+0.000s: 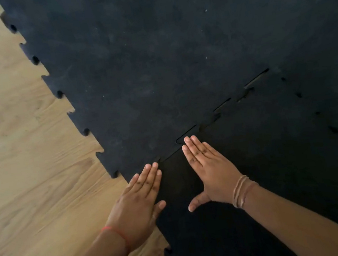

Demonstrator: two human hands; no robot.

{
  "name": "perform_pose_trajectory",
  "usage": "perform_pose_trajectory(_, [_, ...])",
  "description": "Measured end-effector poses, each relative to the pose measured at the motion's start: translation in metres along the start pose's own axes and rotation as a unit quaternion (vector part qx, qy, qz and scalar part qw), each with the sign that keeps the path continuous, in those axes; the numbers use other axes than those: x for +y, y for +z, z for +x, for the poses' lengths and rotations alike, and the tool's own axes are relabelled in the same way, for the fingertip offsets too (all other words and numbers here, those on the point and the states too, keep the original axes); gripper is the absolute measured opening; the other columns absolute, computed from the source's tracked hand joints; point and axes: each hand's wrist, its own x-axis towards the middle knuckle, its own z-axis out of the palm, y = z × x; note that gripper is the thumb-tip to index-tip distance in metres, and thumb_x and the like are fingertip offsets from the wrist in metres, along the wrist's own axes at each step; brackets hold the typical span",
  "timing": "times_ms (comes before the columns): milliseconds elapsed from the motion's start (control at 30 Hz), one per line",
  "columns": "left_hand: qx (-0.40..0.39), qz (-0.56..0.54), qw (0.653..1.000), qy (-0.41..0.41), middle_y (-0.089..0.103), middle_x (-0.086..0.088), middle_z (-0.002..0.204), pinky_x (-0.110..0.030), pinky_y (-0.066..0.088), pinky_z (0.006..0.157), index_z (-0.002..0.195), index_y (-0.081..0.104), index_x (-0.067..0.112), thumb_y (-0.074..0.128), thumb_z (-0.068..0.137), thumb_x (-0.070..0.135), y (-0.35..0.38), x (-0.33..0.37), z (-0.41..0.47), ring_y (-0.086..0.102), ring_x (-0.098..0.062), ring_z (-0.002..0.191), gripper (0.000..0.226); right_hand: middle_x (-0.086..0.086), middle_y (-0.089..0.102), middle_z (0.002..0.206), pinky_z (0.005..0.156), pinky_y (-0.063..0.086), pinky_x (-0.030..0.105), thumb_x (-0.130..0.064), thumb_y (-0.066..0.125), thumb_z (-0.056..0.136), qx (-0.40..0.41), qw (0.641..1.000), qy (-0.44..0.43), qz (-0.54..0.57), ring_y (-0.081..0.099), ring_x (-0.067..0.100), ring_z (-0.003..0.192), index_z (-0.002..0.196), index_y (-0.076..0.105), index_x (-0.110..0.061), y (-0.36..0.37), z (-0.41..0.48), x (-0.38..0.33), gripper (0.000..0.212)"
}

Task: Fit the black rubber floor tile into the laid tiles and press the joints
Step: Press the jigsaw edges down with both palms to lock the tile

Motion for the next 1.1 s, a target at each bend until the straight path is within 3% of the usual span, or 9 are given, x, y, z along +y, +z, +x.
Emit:
perform_pose_trajectory(167, [0.033, -0.020, 0.999, -0.033, -0.043, 0.007, 0.138, -0.027, -0.030, 0.107, 0.134, -0.030, 0.022, -0.012, 0.077, 0.059, 0.003, 0.009, 0.001, -0.043, -0.017, 0.126, 0.071, 0.001, -0.039, 0.139, 0.109, -0.015, 0.030, -0.075, 0.052, 0.068, -0.012, 0.999, -0.023, 0.044, -0.033, 0.015, 0.130, 0.132, -0.031, -0.015, -0.006, 0.003, 0.005, 0.121])
perform_pose_trajectory(267, [0.080, 0.039, 0.996, 0.008, 0.002, -0.006, 0.156, -0.028, -0.017, 0.110, 0.145, 0.011, 0.014, 0.014, 0.087, 0.050, -0.013, 0.022, 0.019, -0.005, -0.024, 0.141, 0.069, -0.001, -0.034, 0.145, 0.111, -0.014, 0.028, -0.073, 0.045, 0.075, 0.009, 0.998, -0.046, 0.039, -0.031, 0.014, 0.134, 0.139, -0.025, -0.017, -0.009, -0.005, 0.021, 0.110])
perform_pose_trajectory(300, [0.102, 0.064, 0.992, 0.027, -0.001, -0.006, 0.156, -0.029, -0.018, 0.110, 0.145, 0.010, 0.014, 0.013, 0.087, 0.050, -0.018, 0.028, 0.031, -0.006, -0.025, 0.141, 0.068, -0.001, -0.035, 0.144, 0.111, -0.015, 0.029, -0.076, 0.041, 0.074, 0.018, 0.999, -0.034, 0.023, -0.031, 0.016, 0.135, 0.138, -0.027, -0.017, -0.008, -0.011, 0.031, 0.110])
perform_pose_trajectory(367, [0.127, 0.073, 0.986, 0.081, -0.040, 0.002, 0.141, -0.034, -0.034, 0.103, 0.140, -0.020, 0.017, 0.000, 0.084, 0.054, -0.016, 0.038, 0.054, -0.037, -0.020, 0.130, 0.069, 0.001, -0.038, 0.142, 0.111, -0.016, 0.031, -0.083, 0.034, 0.068, 0.032, 0.999, 0.021, 0.003, -0.032, 0.019, 0.136, 0.132, -0.034, -0.016, -0.007, -0.020, 0.053, 0.115])
perform_pose_trajectory(467, [0.117, 0.090, 0.986, 0.081, -0.049, 0.004, 0.131, -0.039, -0.033, 0.099, 0.134, -0.030, 0.017, -0.005, 0.083, 0.054, -0.016, 0.047, 0.075, -0.045, -0.018, 0.123, 0.068, 0.004, -0.039, 0.141, 0.113, -0.014, 0.033, -0.089, 0.030, 0.061, 0.023, 0.999, 0.038, -0.019, -0.033, 0.021, 0.134, 0.130, -0.035, -0.013, -0.009, -0.022, 0.073, 0.121])
perform_pose_trajectory(567, [0.148, 0.125, 0.979, 0.062, -0.007, -0.010, 0.153, -0.042, -0.011, 0.116, 0.143, 0.003, 0.012, 0.008, 0.089, 0.051, -0.020, 0.049, 0.076, -0.007, -0.026, 0.140, 0.067, 0.005, -0.039, 0.139, 0.113, -0.013, 0.033, -0.087, 0.035, 0.062, 0.009, 1.000, 0.025, -0.003, -0.032, 0.020, 0.133, 0.130, -0.033, -0.012, -0.009, -0.018, 0.073, 0.122])
perform_pose_trajectory(667, [0.135, 0.106, 0.983, 0.062, 0.038, -0.013, 0.143, -0.032, 0.005, 0.109, 0.134, 0.041, 0.007, 0.023, 0.090, 0.047, -0.025, 0.053, 0.077, 0.036, -0.026, 0.131, 0.063, 0.005, -0.038, 0.140, 0.112, -0.013, 0.033, -0.084, 0.041, 0.064, -0.006, 1.000, 0.020, -0.003, -0.030, 0.019, 0.135, 0.133, -0.031, -0.009, -0.011, -0.013, 0.078, 0.124])
perform_pose_trajectory(867, [0.096, 0.130, 0.986, 0.047, 0.051, -0.010, 0.136, -0.031, 0.004, 0.108, 0.128, 0.053, 0.009, 0.006, 0.093, 0.046, -0.035, 0.058, 0.072, 0.048, -0.024, 0.125, 0.069, 0.009, -0.029, 0.153, 0.115, -0.010, 0.033, -0.077, 0.048, 0.070, -0.013, 1.000, 0.005, 0.002, -0.024, 0.021, 0.141, 0.143, -0.022, -0.008, -0.018, -0.013, 0.086, 0.122])
perform_pose_trajectory(1100, [0.101, 0.120, 0.986, 0.057, 0.050, -0.014, 0.136, -0.031, 0.007, 0.108, 0.127, 0.052, 0.005, 0.007, 0.093, 0.047, -0.028, 0.054, 0.079, 0.048, -0.027, 0.125, 0.070, 0.004, -0.042, 0.142, 0.111, -0.015, 0.033, -0.088, 0.052, 0.046, 0.047, 0.988, 0.131, 0.072, -0.036, 0.019, 0.132, 0.135, -0.033, -0.010, -0.009, -0.006, 0.100, 0.146])
